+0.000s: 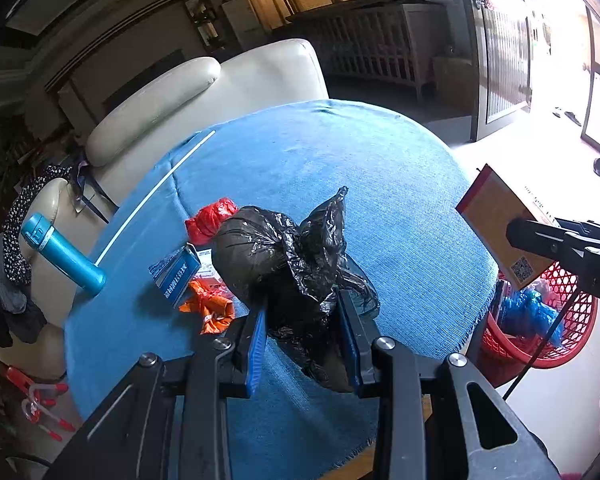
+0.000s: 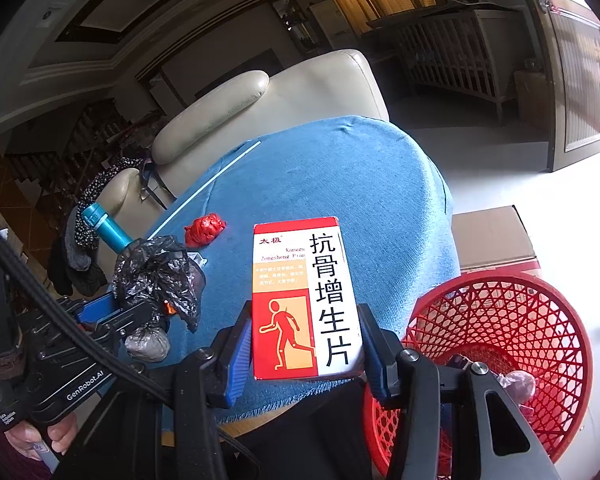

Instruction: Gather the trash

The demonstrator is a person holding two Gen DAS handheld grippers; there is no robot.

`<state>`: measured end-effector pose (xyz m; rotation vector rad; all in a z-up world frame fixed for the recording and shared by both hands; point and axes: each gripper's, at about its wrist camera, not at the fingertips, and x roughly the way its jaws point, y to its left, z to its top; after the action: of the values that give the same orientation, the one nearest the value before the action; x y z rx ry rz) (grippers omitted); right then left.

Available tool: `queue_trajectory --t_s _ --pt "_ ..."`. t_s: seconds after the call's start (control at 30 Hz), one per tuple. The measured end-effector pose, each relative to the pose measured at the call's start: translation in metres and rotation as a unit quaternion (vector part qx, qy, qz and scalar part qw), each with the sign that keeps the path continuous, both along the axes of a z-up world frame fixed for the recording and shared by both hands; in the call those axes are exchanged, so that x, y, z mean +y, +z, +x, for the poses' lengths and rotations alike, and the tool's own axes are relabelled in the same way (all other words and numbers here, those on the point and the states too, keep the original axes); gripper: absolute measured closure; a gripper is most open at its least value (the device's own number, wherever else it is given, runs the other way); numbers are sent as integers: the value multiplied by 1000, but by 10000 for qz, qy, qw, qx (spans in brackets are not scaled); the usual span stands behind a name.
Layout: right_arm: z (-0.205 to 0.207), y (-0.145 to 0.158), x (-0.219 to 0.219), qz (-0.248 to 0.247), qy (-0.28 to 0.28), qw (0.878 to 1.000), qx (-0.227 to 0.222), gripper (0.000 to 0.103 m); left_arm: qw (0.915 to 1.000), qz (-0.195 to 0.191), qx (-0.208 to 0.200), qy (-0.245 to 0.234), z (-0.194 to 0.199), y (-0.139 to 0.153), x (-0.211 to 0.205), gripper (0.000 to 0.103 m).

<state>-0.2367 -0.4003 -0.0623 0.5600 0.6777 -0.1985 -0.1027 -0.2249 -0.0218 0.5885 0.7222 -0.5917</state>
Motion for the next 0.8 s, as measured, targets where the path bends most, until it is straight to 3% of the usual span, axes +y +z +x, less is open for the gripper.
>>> queue_trajectory --t_s 0.8 --pt "-21 -9 -21 158 -332 9993 40 52 9995 112 1 -278 -9 -6 -13 68"
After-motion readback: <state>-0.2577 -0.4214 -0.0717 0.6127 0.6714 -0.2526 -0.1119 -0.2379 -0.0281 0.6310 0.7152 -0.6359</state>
